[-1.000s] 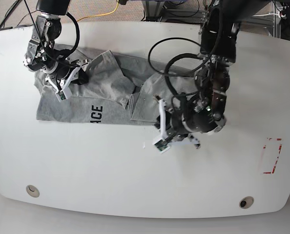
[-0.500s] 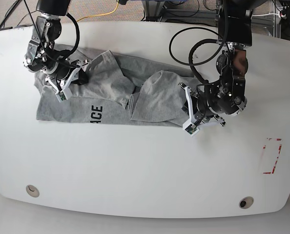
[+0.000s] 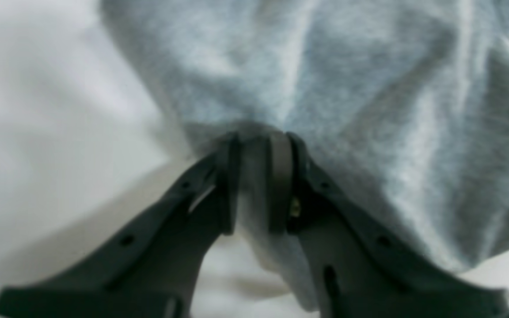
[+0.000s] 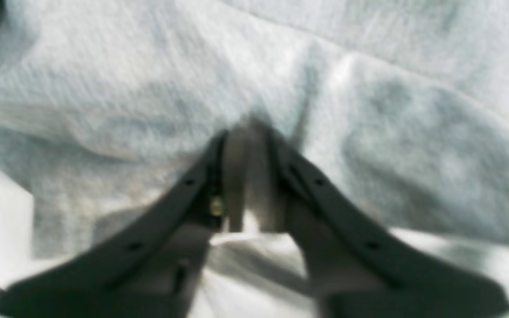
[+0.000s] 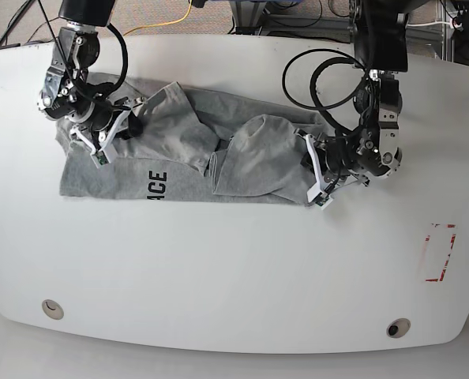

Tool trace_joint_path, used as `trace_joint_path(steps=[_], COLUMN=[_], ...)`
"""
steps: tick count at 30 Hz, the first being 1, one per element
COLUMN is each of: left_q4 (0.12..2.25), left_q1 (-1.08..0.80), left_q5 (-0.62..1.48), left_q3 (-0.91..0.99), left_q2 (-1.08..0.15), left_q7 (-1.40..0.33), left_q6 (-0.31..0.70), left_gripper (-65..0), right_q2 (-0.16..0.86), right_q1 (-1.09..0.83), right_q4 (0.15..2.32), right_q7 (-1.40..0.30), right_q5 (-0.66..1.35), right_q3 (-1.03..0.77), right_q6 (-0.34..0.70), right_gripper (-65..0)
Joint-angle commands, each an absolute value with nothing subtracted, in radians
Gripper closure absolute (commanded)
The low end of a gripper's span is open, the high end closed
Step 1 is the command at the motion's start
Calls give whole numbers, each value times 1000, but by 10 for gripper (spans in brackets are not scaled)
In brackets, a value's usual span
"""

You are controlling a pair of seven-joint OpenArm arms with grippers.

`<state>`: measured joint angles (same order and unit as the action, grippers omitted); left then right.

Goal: Layout the t-shirt on the table in an organized manner, then fold the t-shirt properly
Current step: 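Lay the folded end down on the strip with the left gripper, then reposition the right gripper onto the shirt's folded end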

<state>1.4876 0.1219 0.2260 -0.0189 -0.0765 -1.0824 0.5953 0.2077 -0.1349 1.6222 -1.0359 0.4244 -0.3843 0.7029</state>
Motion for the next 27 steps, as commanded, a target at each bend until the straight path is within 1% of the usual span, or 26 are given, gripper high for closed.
trace_joint_path(steps=[1,2,3,4,5,6,8,9,10,12,15,19,21,22,27], left_q4=[1480,1472,1468,1466,1463,1463,1461,1461,1461,1461,1461,1461,1461,1461,1465], left_q1=[134,134,133,133,133,133,133,133,131,130,117,113,111,111,99], left_q5=[231,231,231,231,231,231,231,231,232,232,231,236,236,236,236], left_q3=[-18,-16,-16,-16,-16,-16,-16,-16,-16,-16,-16,-16,-16,-16,-16], left_q2=[-81,-82,-82,-82,-90,-93,-97,-97,-99,-101,-108,-119,-119,-120,-120], left_q7=[-1078,-1078,-1078,-1078,-1078,-1078,-1078,-1078,-1078,-1078,-1078,-1078,-1078,-1078,-1078], left_q6=[596,596,596,596,596,596,596,596,596,596,596,596,596,596,596], left_gripper=[-96,-96,-96,-96,-96,-96,-96,-96,-96,-96,-96,-96,-96,-96,-96], right_q2=[219,219,217,216,200,188,171,170,166,166,163,173,193,222,286], right_q1=[-119,-116,-114,-113,-101,-90,-62,-56,-41,-4,36,77,87,88,102], right_q4=[1738,1793,1828,1844,1886,1906,1946,1951,1956,1949,1905,1771,1707,1647,1471], right_q7=[-1023,-1033,-1049,-1058,-1092,-1110,-1167,-1184,-1219,-1274,-1330,-1346,-1346,-1346,-1343], right_q5=[437,437,438,438,447,456,487,495,515,549,565,567,570,573,575], right_q3=[-389,-392,-401,-406,-426,-440,-495,-513,-553,-631,-743,-860,-885,-897,-906], right_q6=[698,698,698,698,698,698,698,698,698,698,698,698,698,698,698], right_gripper=[-198,-265,-308,-325,-393,-425,-510,-531,-580,-644,-650,-650,-650,-650,-650])
